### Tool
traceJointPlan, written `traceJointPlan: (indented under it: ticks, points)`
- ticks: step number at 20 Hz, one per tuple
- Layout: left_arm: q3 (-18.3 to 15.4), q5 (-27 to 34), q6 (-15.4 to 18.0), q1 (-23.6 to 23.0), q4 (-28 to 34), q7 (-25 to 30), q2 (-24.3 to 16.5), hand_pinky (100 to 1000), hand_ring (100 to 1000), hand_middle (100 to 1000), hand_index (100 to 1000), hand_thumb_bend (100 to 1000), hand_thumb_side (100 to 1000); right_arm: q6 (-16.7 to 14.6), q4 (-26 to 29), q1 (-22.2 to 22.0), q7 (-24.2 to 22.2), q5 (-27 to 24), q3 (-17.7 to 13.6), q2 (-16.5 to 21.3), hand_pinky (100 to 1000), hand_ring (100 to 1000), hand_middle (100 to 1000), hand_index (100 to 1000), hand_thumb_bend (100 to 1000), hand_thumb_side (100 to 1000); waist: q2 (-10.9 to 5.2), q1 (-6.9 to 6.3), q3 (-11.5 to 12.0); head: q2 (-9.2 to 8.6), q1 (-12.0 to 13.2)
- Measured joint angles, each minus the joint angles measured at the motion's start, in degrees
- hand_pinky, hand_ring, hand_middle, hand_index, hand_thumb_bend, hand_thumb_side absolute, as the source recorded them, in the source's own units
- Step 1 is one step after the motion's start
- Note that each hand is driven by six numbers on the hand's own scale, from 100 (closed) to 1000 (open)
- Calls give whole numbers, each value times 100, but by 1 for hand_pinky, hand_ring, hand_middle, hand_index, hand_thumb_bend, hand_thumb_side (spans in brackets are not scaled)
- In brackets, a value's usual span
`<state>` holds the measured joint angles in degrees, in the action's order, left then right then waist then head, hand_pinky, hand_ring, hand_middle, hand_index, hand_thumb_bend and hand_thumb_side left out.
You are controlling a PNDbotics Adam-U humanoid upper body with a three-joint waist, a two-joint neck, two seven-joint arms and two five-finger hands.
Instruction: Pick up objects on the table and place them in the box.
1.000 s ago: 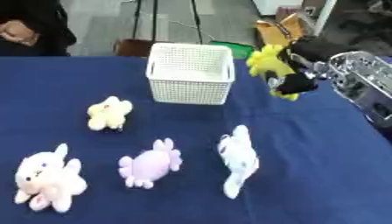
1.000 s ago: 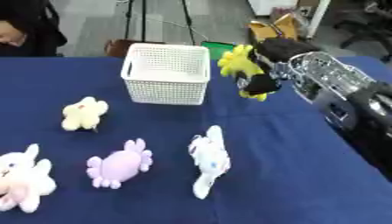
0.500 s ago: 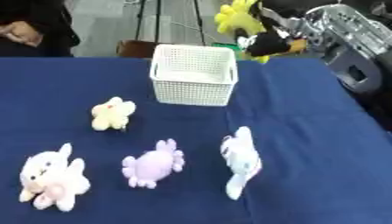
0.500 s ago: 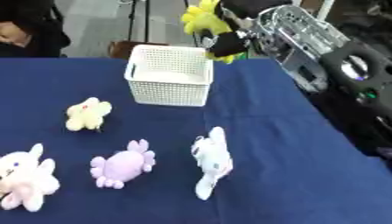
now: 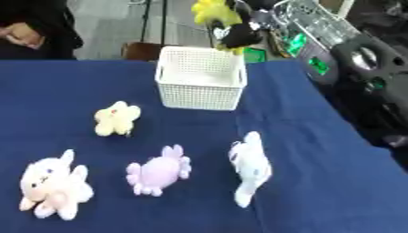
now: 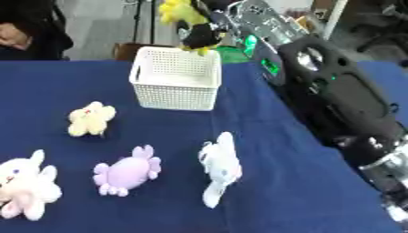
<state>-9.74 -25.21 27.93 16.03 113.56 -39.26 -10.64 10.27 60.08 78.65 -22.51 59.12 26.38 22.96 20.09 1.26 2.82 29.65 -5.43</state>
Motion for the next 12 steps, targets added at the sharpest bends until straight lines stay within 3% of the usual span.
traceJointPlan:
  ticks: [7, 12]
  points:
    - [40, 68, 45, 52, 0, 45, 5, 782, 871, 877, 877, 100, 696, -295, -1026, 25, 722, 425, -485, -679, 889, 789, 300, 433, 145, 730, 17, -6, 147, -52, -128]
    - [43, 101, 64, 63, 0, 64, 7, 782, 871, 877, 876, 100, 695, -508, -1577, 24, 1144, 692, -742, -916, 886, 789, 305, 438, 142, 734, 50, -4, 188, -59, -169]
